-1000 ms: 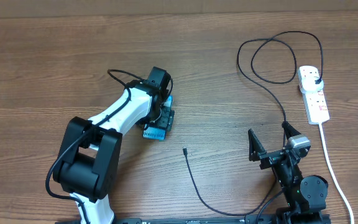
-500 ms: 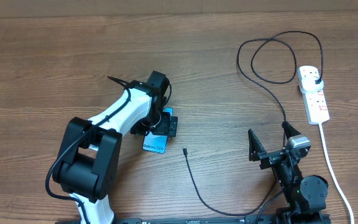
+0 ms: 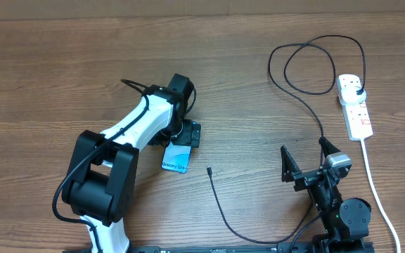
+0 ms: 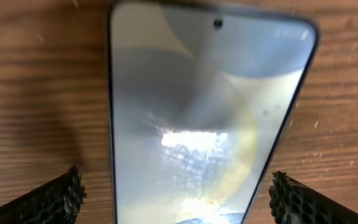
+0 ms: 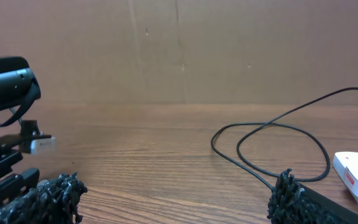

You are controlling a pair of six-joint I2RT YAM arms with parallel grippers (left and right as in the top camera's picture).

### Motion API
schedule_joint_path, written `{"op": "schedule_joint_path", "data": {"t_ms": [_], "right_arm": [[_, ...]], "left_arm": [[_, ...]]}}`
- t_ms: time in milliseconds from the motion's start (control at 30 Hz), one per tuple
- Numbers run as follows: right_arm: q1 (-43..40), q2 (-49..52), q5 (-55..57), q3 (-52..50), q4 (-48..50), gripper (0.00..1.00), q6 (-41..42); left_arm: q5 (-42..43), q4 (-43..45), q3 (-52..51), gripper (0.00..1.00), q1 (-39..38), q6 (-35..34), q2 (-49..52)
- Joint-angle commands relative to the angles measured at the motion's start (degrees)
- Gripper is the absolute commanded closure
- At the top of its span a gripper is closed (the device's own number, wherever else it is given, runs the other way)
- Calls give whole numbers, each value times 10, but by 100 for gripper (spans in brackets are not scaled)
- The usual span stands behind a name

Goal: Plug charger to phone and switch on socket
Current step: 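Lift the phone with the left gripper and tilt it upright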

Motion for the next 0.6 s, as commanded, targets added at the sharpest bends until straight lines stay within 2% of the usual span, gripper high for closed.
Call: {"op": "schedule_joint_path", "data": {"t_ms": [0, 567], "right_arm": [[3, -3, 2, -6, 2, 0, 2], [3, -3, 2, -6, 2, 0, 2]], "left_arm": [[-34, -2, 17, 0, -16, -12, 7], [-46, 8, -33, 0, -34, -21, 8]]}}
